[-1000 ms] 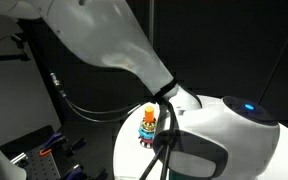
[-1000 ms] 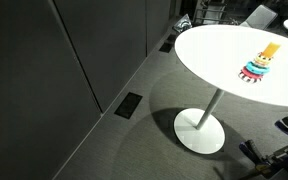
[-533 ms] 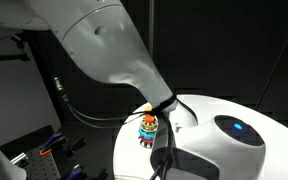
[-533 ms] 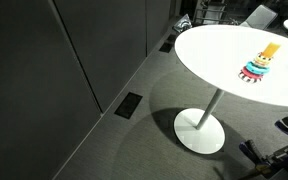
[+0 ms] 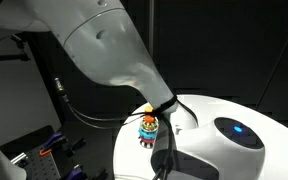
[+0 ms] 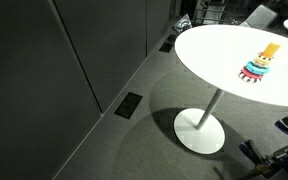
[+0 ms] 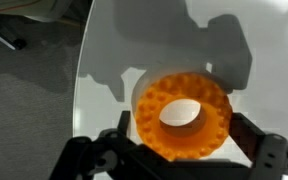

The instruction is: Put the orange ring around the orange block

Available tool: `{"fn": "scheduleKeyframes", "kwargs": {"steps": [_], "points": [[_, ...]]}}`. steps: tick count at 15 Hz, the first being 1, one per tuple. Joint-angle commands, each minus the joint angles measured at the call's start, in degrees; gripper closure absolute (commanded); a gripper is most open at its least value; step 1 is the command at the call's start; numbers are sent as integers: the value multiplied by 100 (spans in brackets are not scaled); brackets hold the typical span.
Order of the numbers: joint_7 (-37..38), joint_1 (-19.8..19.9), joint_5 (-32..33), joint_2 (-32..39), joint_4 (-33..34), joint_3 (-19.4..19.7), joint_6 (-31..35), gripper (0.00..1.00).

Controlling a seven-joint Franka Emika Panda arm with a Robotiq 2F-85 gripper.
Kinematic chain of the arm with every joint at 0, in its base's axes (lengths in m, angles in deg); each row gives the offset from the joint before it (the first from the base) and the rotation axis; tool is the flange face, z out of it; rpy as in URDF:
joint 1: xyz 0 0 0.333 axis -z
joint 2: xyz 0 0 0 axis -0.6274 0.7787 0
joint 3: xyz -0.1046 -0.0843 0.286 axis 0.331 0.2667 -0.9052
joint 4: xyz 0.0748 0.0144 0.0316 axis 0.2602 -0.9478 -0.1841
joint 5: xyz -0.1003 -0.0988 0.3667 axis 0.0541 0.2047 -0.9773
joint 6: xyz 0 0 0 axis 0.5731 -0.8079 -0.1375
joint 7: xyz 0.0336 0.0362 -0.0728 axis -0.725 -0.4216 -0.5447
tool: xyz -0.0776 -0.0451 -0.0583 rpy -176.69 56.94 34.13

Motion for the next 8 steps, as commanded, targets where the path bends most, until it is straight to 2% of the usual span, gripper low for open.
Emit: {"fn": "scheduleKeyframes", "kwargs": {"steps": [1,8], "points": [[-6,194,-136,67,165,-161,8,0],[-21,275,-204,-5,96,-242,9,0]]}}
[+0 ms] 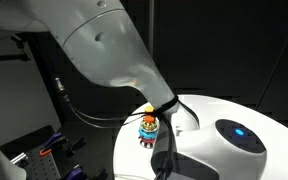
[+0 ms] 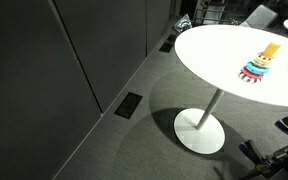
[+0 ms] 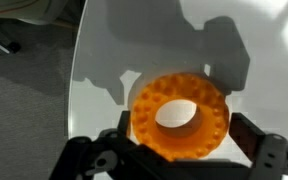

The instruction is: Put the orange ring around the orange block

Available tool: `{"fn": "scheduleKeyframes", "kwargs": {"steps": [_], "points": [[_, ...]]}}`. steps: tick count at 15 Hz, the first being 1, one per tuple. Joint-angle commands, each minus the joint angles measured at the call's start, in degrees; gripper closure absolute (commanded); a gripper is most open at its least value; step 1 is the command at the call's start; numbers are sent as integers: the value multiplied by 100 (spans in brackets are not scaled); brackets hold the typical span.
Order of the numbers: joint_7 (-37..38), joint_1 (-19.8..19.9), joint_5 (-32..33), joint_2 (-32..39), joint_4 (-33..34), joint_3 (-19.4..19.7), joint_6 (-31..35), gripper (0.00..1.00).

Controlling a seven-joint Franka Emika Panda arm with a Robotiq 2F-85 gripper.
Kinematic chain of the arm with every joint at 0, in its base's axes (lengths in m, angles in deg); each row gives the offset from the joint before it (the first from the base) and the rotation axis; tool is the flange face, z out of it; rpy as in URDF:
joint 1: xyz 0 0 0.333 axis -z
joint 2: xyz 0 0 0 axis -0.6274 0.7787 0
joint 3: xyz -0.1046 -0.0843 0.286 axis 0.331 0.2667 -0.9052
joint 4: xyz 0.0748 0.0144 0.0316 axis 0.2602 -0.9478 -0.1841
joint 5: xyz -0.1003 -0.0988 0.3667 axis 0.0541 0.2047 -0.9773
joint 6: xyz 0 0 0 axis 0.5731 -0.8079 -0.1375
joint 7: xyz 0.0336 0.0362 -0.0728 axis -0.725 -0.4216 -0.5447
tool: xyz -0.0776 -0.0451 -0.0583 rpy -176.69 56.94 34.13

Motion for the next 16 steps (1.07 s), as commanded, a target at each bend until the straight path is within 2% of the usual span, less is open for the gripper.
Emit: {"fn": "scheduleKeyframes", "kwargs": {"steps": [1,16], "points": [[-34,155,-124,-17,61,-119,24,0],[-23,179,-328,-12,119,-291,45,0]]}}
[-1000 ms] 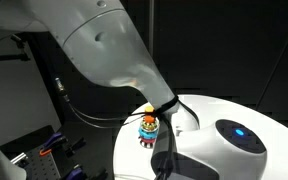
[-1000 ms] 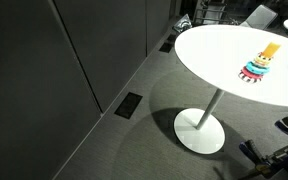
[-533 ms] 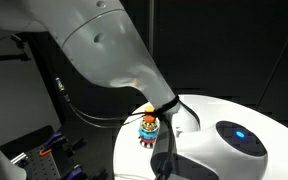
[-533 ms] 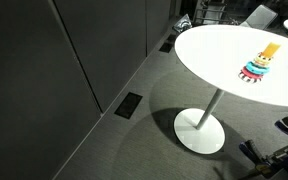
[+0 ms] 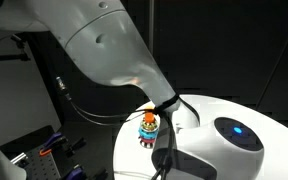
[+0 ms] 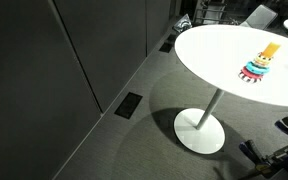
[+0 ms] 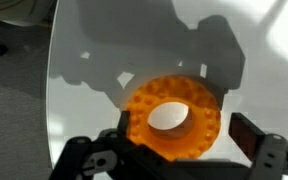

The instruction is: Put the orange ring around the orange block

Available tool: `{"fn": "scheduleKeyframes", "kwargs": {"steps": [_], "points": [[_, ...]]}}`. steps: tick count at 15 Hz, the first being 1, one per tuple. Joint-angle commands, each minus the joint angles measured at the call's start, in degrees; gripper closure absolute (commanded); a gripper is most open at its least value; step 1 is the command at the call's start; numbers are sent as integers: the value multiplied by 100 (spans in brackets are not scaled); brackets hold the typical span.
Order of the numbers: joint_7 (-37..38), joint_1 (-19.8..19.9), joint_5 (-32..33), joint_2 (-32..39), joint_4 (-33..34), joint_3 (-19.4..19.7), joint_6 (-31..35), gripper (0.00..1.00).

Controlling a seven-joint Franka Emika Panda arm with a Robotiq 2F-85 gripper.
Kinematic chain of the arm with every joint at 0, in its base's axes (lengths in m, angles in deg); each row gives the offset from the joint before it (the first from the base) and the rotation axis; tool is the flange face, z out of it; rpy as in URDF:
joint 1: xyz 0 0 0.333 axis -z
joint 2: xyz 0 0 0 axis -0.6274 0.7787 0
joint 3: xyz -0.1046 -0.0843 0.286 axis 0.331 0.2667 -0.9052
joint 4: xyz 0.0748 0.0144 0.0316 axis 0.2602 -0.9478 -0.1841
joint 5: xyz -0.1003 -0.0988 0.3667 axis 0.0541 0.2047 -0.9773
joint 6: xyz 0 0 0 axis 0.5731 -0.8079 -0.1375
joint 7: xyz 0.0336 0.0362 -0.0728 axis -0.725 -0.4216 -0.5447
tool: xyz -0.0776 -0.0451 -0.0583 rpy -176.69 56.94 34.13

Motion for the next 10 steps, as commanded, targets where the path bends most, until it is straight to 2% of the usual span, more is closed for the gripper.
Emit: {"fn": "scheduleKeyframes", "kwargs": {"steps": [1,10], "points": [[-21,108,-99,-5,90,-97,-5,0],[102,26,-29,-58,-27,7,-52,0]]}}
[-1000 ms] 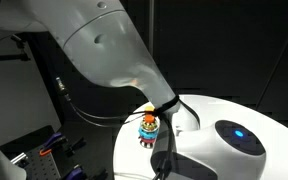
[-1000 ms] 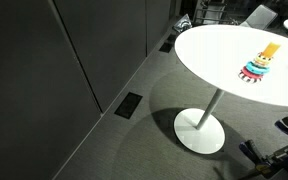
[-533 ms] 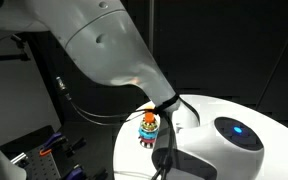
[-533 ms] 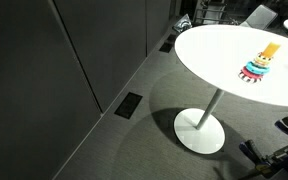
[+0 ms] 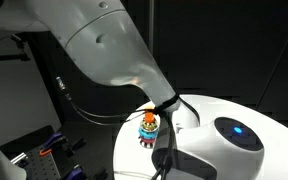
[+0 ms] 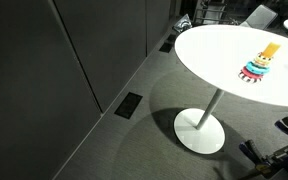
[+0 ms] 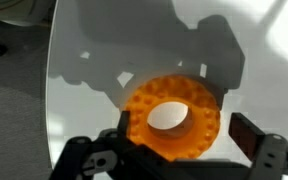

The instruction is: Put the orange ring around the orange block

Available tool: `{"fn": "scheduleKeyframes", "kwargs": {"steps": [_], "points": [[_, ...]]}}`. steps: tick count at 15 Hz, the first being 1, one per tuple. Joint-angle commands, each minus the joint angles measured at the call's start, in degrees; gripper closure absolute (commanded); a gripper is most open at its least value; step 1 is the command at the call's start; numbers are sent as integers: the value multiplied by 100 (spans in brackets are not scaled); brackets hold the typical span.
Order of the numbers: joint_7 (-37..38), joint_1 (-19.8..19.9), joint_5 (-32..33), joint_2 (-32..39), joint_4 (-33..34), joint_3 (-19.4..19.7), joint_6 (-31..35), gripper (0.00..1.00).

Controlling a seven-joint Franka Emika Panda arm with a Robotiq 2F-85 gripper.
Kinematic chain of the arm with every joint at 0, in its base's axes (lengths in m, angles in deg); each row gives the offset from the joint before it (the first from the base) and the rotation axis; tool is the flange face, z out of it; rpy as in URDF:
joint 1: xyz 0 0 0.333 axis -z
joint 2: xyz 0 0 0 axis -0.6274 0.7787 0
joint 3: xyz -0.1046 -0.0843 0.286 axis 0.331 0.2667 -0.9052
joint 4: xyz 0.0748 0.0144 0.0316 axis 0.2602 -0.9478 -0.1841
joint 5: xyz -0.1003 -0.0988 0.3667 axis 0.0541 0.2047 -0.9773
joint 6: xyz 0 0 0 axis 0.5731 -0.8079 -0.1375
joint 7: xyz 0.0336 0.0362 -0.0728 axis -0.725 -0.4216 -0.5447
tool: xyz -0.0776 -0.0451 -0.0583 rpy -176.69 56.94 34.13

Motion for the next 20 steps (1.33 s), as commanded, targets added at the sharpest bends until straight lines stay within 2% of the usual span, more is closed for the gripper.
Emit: {"fn": "scheduleKeyframes", "kwargs": {"steps": [1,6,20], "points": [[116,9,-12,-69,-51,31,-56,0],[146,-20,9,-101,-143,86,-6,0],[-12,149,-266,-27,-197,-135,309,0]]}}
